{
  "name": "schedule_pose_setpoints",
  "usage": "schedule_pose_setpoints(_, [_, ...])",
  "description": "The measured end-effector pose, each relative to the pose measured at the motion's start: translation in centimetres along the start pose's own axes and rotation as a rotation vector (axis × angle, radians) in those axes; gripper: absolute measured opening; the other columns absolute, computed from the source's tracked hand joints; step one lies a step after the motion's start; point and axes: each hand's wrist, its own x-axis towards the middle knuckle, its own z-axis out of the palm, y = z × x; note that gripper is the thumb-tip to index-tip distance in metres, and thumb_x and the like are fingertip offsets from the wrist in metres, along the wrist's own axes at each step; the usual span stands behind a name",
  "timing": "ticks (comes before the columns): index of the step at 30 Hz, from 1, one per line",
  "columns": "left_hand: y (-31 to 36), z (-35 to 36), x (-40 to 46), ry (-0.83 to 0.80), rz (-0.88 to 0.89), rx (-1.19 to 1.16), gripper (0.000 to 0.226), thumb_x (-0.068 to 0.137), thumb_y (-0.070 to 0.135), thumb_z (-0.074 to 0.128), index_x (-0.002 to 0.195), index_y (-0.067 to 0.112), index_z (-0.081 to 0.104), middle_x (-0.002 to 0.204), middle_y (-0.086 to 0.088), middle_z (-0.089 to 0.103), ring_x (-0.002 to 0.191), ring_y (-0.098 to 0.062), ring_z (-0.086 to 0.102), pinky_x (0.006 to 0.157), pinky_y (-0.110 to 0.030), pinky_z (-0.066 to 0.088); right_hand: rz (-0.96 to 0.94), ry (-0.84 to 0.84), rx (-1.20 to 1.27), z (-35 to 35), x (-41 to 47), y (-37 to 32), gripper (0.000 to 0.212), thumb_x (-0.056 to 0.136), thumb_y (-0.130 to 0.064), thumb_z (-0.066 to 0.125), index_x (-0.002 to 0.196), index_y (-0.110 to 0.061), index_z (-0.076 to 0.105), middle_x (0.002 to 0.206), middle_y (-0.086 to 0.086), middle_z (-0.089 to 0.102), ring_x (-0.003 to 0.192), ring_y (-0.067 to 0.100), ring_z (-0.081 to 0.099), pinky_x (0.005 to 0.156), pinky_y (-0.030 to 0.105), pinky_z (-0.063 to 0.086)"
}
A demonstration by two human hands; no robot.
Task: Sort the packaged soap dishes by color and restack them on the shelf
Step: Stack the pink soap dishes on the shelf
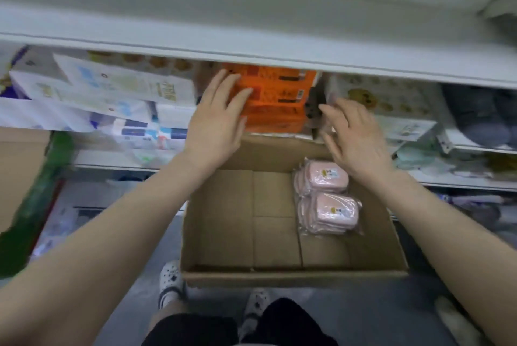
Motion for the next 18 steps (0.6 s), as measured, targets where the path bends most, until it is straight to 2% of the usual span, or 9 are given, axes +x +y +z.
schedule_pose_setpoints(3, [4.1,3.2,-1.6,-0.128,0.038,-0.053,0.048,0.089,0.020,0.055,0.135,0.008,0.051,0.145,-0.017,0.042,0.140,-0.034,0.030,0.114,-0.046,0.030,0.084,-0.092,0.001,2.2,-6.5,1.9,0.044,0.092,-0.024,0.057,0.133,-0.008,0.052,0.126,0.019,0.054,0.112,0.038,0.051,0.092,0.049,0.041])
schedule_pose_setpoints(6, [6.8,6.9,-3.5,-0.272,0.090,-0.084,0.050,0.085,0.019,0.062,0.133,0.008,0.054,0.136,-0.015,0.051,0.130,-0.033,0.044,0.111,-0.040,0.035,0.195,-0.284,0.031,5.1,-12.1,3.0,0.052,0.087,-0.024,0.066,0.134,-0.009,0.051,0.126,0.019,0.054,0.108,0.039,0.054,0.092,0.049,0.044])
schedule_pose_setpoints(9, [8.9,10.7,-4.5,-0.407,0.112,-0.130,0.050,0.083,0.019,0.065,0.131,0.009,0.055,0.130,-0.011,0.055,0.122,-0.030,0.049,0.104,-0.039,0.043,0.308,-0.516,0.100,7.5,-16.0,3.3,0.067,0.082,-0.036,0.071,0.140,-0.012,0.046,0.135,0.016,0.050,0.115,0.037,0.052,0.093,0.047,0.046])
schedule_pose_setpoints(12, [10.7,14.4,-4.8,-0.584,0.102,-0.171,0.053,0.084,0.020,0.064,0.135,0.011,0.051,0.134,-0.010,0.051,0.126,-0.030,0.045,0.099,-0.045,0.047,0.382,-0.635,0.173,9.9,-18.5,3.3,0.084,0.076,-0.042,0.077,0.146,-0.015,0.038,0.143,0.012,0.044,0.128,0.033,0.045,0.102,0.045,0.041])
schedule_pose_setpoints(14, [11.8,16.8,-4.4,-0.653,0.128,-0.178,0.056,0.084,0.018,0.064,0.137,0.010,0.049,0.138,-0.012,0.048,0.129,-0.031,0.042,0.103,-0.047,0.043,0.404,-0.662,0.189,11.4,-19.3,3.3,0.090,0.075,-0.044,0.078,0.149,-0.016,0.034,0.148,0.009,0.040,0.137,0.030,0.036,0.109,0.044,0.035])
schedule_pose_setpoints(16, [12.8,19.3,-3.6,-0.713,0.173,-0.147,0.059,0.087,0.020,0.063,0.142,0.011,0.043,0.145,-0.012,0.042,0.135,-0.031,0.036,0.112,-0.041,0.034,0.429,-0.669,0.204,12.5,-19.7,3.5,0.091,0.076,-0.039,0.078,0.151,-0.017,0.030,0.151,0.008,0.035,0.143,0.028,0.028,0.115,0.043,0.029])
schedule_pose_setpoints(18, [13.7,21.9,-2.6,-0.752,0.217,-0.122,0.062,0.090,0.023,0.061,0.145,0.011,0.037,0.151,-0.013,0.035,0.140,-0.031,0.029,0.116,-0.038,0.026,0.438,-0.647,0.213,13.1,-19.8,3.5,0.090,0.075,-0.033,0.079,0.150,-0.017,0.031,0.150,0.008,0.035,0.142,0.028,0.028,0.115,0.043,0.028])
